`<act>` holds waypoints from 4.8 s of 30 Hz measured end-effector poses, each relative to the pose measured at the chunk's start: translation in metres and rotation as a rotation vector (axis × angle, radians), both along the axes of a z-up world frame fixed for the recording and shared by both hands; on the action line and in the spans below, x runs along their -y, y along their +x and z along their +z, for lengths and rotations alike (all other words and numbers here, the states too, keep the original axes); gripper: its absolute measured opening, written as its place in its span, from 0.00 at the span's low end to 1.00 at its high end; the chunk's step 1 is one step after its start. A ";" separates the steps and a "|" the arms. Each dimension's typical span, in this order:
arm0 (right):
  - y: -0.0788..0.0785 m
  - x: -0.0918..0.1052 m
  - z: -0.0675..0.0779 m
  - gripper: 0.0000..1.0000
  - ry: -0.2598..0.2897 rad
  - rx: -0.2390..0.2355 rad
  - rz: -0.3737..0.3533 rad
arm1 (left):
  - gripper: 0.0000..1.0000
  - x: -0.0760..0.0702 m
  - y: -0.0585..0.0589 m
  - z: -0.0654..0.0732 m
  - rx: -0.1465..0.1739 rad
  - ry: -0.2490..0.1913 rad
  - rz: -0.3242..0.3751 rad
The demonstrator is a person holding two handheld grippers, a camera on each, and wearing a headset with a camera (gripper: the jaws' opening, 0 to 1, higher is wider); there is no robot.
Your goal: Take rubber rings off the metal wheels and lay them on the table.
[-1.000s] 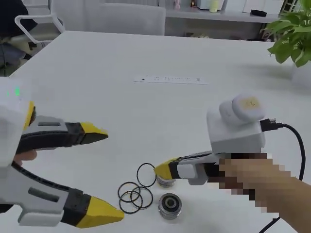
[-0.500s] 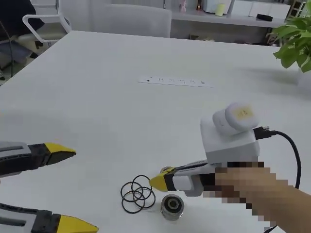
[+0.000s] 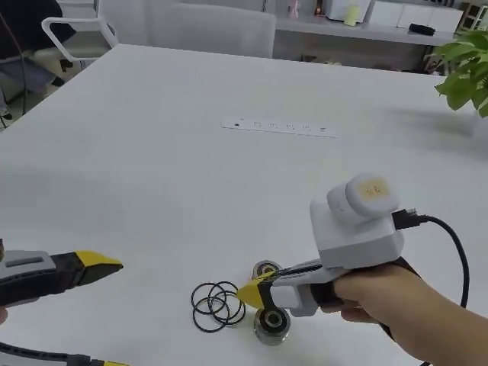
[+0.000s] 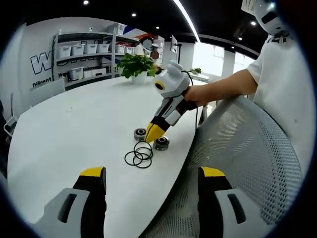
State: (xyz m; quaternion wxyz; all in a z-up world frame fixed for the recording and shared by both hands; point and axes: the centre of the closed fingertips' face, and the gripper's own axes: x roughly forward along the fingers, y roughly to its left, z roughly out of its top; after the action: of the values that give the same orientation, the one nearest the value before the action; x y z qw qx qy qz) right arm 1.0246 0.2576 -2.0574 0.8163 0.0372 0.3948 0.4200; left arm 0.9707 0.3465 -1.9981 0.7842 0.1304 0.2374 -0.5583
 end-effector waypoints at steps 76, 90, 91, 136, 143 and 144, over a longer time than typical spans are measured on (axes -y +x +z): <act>0.010 0.002 0.047 0.35 0.058 0.149 -0.034 | 0.89 -0.006 0.008 -0.001 -0.021 -0.035 0.085; -0.013 0.014 0.052 0.61 -0.027 0.204 0.138 | 0.90 -0.003 0.004 -0.003 -0.036 -0.027 0.061; -0.014 0.016 0.052 0.63 -0.032 0.207 0.144 | 0.90 -0.003 0.004 -0.004 -0.036 -0.024 0.059; -0.076 0.113 0.018 0.83 -0.028 0.178 -0.109 | 0.89 -0.005 0.009 -0.002 -0.037 -0.038 0.094; -0.075 0.123 0.014 0.79 -0.059 0.163 -0.162 | 0.87 -0.008 0.009 -0.002 -0.049 -0.050 0.113; -0.075 0.124 0.012 0.78 -0.064 0.157 -0.167 | 0.87 -0.008 0.009 -0.002 -0.049 -0.050 0.113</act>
State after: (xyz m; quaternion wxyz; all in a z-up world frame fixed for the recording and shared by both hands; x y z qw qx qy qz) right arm 0.9498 0.1339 -2.0450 0.8776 0.0109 0.3385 0.3394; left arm 0.9794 0.3546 -2.0003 0.8115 0.0836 0.2493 -0.5219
